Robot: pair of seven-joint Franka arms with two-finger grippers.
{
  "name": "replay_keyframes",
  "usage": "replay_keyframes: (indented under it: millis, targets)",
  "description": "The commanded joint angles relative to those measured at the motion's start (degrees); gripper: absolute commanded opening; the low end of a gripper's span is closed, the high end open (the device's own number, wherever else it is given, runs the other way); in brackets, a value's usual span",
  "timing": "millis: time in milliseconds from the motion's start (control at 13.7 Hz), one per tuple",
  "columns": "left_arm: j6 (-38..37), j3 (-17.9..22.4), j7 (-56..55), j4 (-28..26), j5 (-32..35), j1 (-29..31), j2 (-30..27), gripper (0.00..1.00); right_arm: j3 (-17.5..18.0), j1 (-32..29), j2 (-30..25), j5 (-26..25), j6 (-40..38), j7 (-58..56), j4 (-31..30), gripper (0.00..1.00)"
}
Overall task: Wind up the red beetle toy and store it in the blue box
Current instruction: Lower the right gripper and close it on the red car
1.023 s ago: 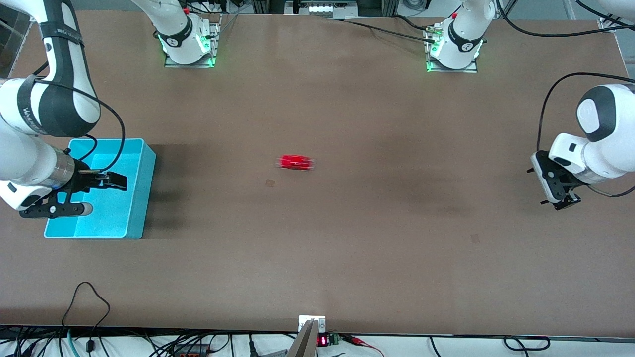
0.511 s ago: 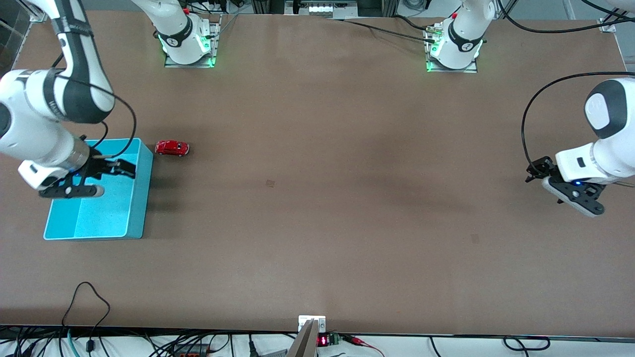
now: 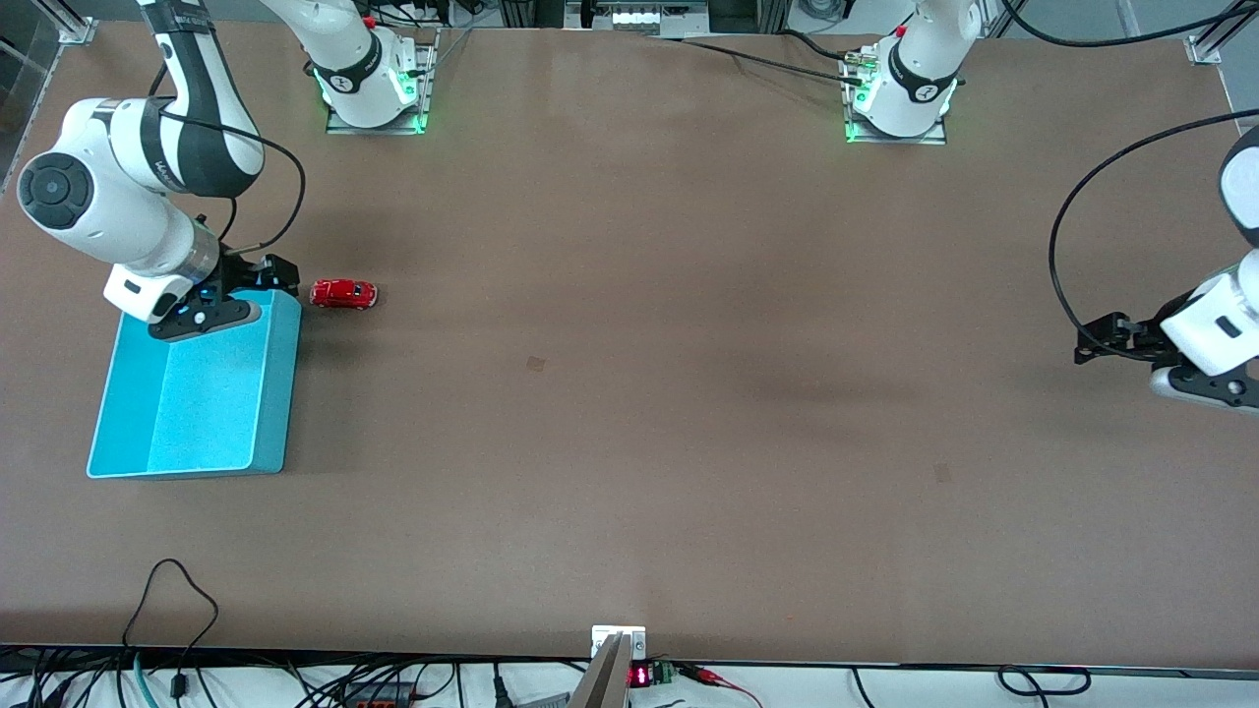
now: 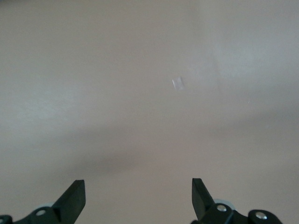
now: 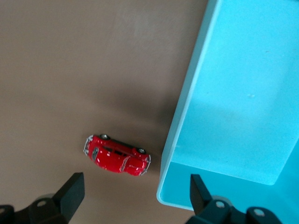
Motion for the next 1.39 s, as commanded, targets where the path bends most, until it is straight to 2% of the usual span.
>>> replay_keyframes:
  millis: [0,146,292,365,511,731,950,1315]
  targets:
    - [-1.9,1.9,-3.9,2.5,-2.0,-2.1,-2.7,1.00,0.8,-0.7,-2.7,0.4,1.7,-11.3,-5.2,1.00]
    - [-4.9,5.5,-9.8,3.1,-2.0,-6.4,-5.4,1.00,0.9,-0.8,-2.5,0.3,3.0,-19.5,-7.4,1.00]
    - [-8.6,9.3,-12.7,5.0,-2.6,-10.1,-6.7,1.00,1.4,-0.7,-2.4,0.2,7.5,-32.9,-9.5,1.00]
    - [-10.1,11.1,-14.3,5.8,-4.6,-11.8,-7.0,1.00,2.1,-0.7,-2.4,0.2,8.8,-37.4,-10.3,1.00]
    - [-11.9,14.3,-14.3,6.1,-6.1,-14.4,-7.9,1.00,3.0,-0.6,-2.3,-0.1,10.3,-42.1,-11.5,1.00]
    - [-16.2,12.9,-14.9,5.4,-6.2,-14.4,-9.0,1.00,4.9,-0.7,-1.6,-0.2,16.2,-50.4,-14.4,1.00]
    - [-15.8,12.9,-15.8,3.7,-6.2,-14.1,-10.9,1.00,4.9,-0.8,0.1,-0.2,23.2,-56.0,-18.0,1.00]
    - [-12.2,12.8,-16.4,0.8,-6.2,-13.9,-11.6,1.00,4.9,-0.8,4.0,-0.3,27.1,-57.1,-19.0,1.00]
